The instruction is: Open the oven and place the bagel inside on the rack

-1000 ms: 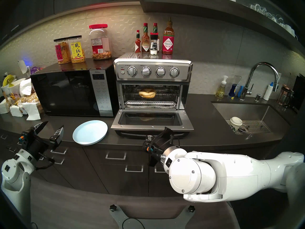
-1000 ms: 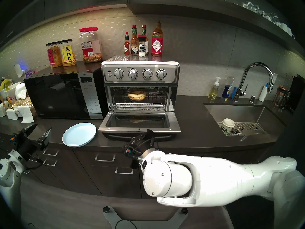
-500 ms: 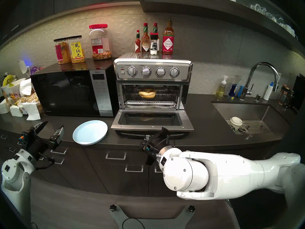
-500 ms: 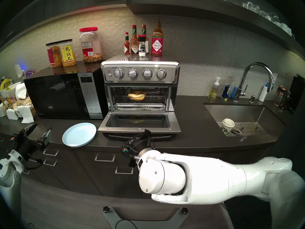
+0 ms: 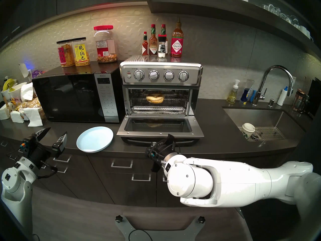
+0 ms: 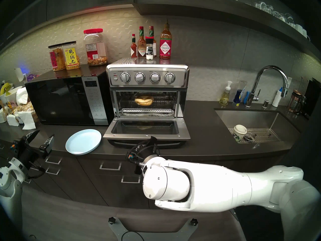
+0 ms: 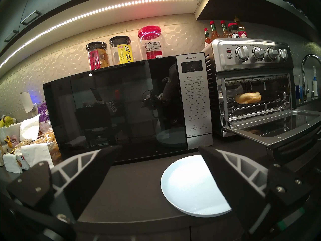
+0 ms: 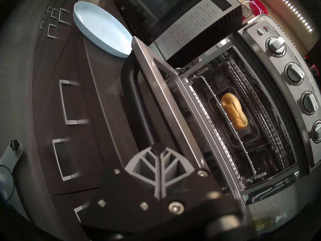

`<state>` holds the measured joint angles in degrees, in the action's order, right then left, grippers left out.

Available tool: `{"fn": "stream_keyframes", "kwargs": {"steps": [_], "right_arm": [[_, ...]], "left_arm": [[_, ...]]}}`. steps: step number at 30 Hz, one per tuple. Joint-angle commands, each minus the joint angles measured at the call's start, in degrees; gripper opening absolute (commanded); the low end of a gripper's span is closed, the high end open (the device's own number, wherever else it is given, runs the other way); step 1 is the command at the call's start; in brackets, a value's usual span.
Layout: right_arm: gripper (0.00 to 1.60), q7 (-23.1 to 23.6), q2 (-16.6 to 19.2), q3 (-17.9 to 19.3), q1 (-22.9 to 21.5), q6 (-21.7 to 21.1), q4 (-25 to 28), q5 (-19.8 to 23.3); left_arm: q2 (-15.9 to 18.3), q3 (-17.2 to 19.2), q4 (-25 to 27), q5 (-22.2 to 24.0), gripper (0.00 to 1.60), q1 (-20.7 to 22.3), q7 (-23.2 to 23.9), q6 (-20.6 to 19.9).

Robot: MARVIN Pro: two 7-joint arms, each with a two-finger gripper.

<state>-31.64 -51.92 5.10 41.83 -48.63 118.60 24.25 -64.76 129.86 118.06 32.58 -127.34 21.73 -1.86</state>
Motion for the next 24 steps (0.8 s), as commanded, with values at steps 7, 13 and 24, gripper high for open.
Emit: {"fn": "stream_keyframes", "kwargs": {"steps": [7, 13, 24], "right_arm": [[0.00, 1.2, -3.3, 1.5, -2.0, 1.2, -3.2, 0.1], [0.00, 1.7, -3.9, 1.6, -2.5, 1.7, -4.5, -0.7], [0.00, 3.3, -7.2, 0.2, -2.5, 8.1, -17.2, -3.2]], "left_arm": [[0.1, 0.5, 1.2, -0.1, 1.60, -0.1, -0.1, 0.1], [0.1, 0.5, 1.2, -0.1, 1.60, -0.1, -0.1, 0.1], [0.1, 0.5, 1.2, -0.1, 1.60, 0.0, -0.1, 0.1]]}}
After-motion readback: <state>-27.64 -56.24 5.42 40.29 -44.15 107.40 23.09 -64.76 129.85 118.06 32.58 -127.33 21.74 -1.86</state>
